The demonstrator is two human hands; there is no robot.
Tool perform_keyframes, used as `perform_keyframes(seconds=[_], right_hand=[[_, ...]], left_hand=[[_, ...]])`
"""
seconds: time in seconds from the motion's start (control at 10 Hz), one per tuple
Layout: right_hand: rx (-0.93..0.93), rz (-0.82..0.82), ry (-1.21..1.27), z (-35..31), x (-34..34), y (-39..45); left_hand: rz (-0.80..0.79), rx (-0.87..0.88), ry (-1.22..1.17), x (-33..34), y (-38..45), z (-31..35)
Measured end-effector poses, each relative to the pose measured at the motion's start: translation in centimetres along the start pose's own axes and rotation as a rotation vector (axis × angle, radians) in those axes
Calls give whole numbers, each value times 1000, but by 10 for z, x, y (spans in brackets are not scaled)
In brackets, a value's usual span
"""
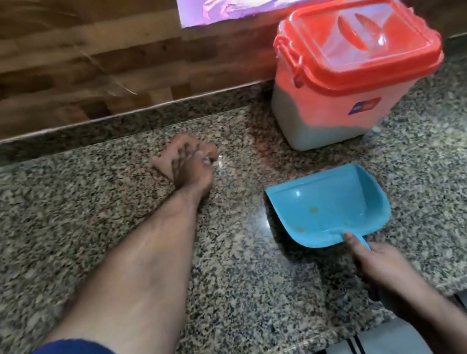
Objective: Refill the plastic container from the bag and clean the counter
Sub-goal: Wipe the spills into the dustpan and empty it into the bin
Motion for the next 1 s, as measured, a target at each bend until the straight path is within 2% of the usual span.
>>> perform_keyframes(seconds=[0.1, 0.2, 0.3, 0.4, 0.6, 0.7, 0.8, 0.9, 1.0], right_hand=[[71, 43, 32, 12, -19, -4], [101, 53, 116, 23, -34, -7], [137, 40, 170, 30, -50, -13], [145, 28, 195, 39, -70, -22], [123, 12, 186, 86, -114, -36], [98, -8, 162, 120, -135, -44], [76, -32, 135, 157, -153, -55], [60, -45, 126, 187, -168, -71], [56, -59, 110, 214, -178, -90]], left_hand=[[-160, 101, -29, 56, 13, 39], [-460, 237, -24, 59, -18, 89], [-491, 357, -81, 64, -59, 104], [-532, 298, -100, 68, -100, 103], [-460, 270, -109, 71, -210, 119], [-400, 140, -282, 82, -268, 133], [-260, -205, -623, 83, -318, 160], [-151, -382, -807, 73, -351, 190], [-114, -620, -1035, 62, -371, 199]])
Point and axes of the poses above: each hand's wrist, its own y-axis towards the middle knuckle, its own x-axis out of the palm, z = x × y, the point moved 2 cm from there along y, towards the middle knuckle, and after that the axes turned 4 degrees about z, right-handed, at the moved point
